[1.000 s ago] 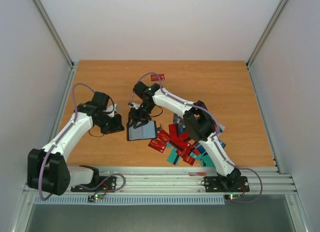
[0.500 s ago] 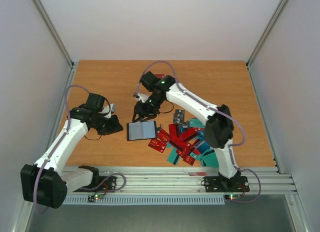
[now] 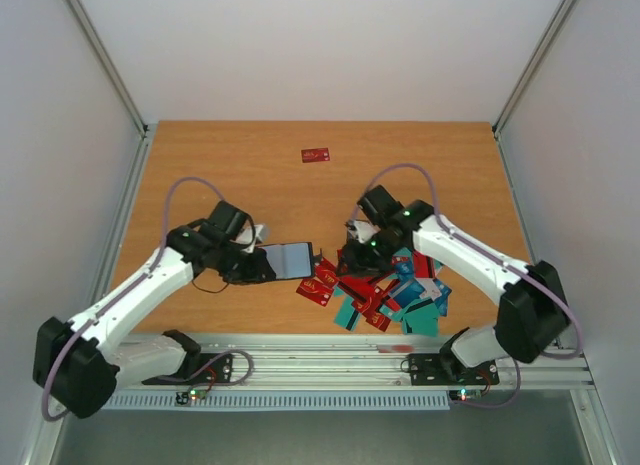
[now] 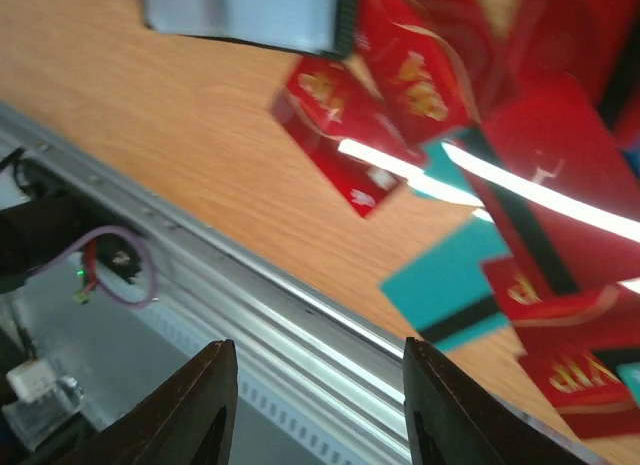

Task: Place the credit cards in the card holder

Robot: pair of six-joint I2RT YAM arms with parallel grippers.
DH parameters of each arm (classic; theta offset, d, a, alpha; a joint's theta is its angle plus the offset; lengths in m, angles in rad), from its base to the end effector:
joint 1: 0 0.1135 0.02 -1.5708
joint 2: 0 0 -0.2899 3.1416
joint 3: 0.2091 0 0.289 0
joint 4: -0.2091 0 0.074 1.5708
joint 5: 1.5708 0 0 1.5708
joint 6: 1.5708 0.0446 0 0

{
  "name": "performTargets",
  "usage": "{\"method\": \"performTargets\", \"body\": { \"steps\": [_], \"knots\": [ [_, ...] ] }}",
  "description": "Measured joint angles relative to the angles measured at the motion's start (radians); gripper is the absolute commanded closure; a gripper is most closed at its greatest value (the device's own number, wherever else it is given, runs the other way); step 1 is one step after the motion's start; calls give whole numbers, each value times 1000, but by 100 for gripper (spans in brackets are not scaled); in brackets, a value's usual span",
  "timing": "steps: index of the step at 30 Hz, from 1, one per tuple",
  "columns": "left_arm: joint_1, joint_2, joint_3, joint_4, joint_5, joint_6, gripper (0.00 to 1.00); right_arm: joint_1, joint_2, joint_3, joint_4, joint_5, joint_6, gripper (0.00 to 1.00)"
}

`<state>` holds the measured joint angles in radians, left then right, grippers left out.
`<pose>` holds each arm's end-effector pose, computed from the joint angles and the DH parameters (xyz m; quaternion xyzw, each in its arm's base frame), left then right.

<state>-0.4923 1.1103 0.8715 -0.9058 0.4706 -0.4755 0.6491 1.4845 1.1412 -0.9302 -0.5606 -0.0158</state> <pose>0.1905 -0.1251 0.2610 0.0573 0.9500 -0.2974 0.0760 0.2359 0.2088 0.2568 -0.3489 0.8850 0.3043 0.0501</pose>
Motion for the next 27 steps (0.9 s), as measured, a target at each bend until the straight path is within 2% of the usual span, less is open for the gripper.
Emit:
{"method": "performTargets", "body": {
  "steps": [8, 16, 22, 27],
  "knots": [
    [-233, 220, 22, 148, -37, -103, 86, -120, -220, -257, 34, 82, 89, 50],
    [-441, 486, 185, 222, -109, -126, 81, -147, -240, -388, 66, 102, 124, 49],
    [-485, 568, 256, 233, -182, -156, 76, -173, -186, -396, 133, 68, 126, 49],
    [-484, 601, 264, 277, -236, -222, 80, -224, -80, -373, 187, 10, 84, 49]
  ]
}}
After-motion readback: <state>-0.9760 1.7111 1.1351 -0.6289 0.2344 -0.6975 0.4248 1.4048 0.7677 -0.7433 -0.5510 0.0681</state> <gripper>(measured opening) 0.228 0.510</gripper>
